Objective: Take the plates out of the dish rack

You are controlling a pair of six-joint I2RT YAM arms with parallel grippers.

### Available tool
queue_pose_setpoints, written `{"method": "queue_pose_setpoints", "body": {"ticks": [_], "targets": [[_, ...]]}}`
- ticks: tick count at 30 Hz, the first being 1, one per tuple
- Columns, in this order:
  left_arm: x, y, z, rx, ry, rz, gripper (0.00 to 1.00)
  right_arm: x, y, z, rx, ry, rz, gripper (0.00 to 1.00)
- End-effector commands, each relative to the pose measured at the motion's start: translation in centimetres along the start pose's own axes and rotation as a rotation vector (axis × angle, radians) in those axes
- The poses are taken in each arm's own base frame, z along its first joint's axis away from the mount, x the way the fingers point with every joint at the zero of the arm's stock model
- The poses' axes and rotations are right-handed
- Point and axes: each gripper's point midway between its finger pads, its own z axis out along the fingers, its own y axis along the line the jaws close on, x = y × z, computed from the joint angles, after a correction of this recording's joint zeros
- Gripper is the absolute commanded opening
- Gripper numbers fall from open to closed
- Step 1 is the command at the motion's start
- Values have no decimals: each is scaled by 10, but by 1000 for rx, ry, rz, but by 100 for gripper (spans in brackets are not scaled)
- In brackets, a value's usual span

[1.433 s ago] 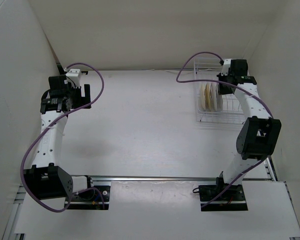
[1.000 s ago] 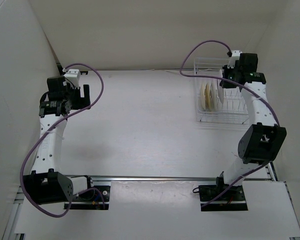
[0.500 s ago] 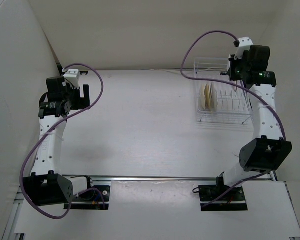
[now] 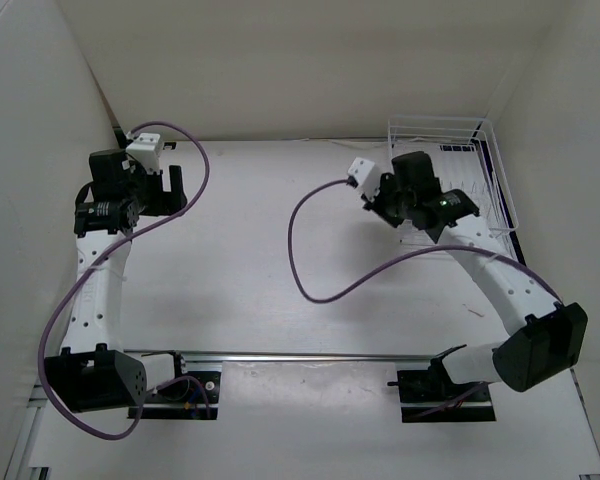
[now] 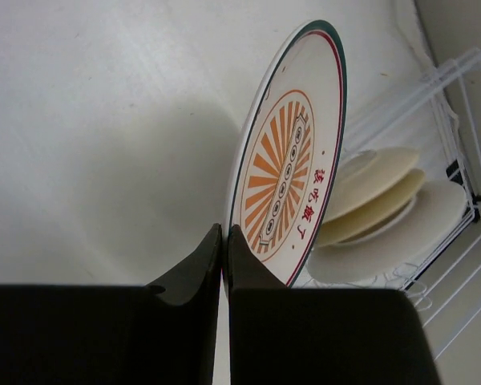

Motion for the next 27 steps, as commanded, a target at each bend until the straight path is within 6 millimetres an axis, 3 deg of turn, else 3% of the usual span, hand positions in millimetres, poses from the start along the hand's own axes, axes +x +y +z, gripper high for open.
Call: {"method": "queue_pose_setpoints", "body": {"ticks": [1,6,10,15,20,27], "targets": [[-13,-11,-5,71,-36,15,100,-16,2,-7,71,-36,-193,0],[-10,-15,-3,95,-21,11,100,-19,4,-3,131,-17,-299,0],[-10,-15,-3,95,-21,11,100,-28,-4,-9,285,-36,-439,0],[-10,-19,-3,115,-24,11,100,-45,11,-14,362,-105,-589,0],[-10,-30,0,184,-14,6,100,-49,46,-15,336,-168,-739,0],[-4,-62,13,320,65,69,100,-56,104,-11,199,-315,-916,0]]}}
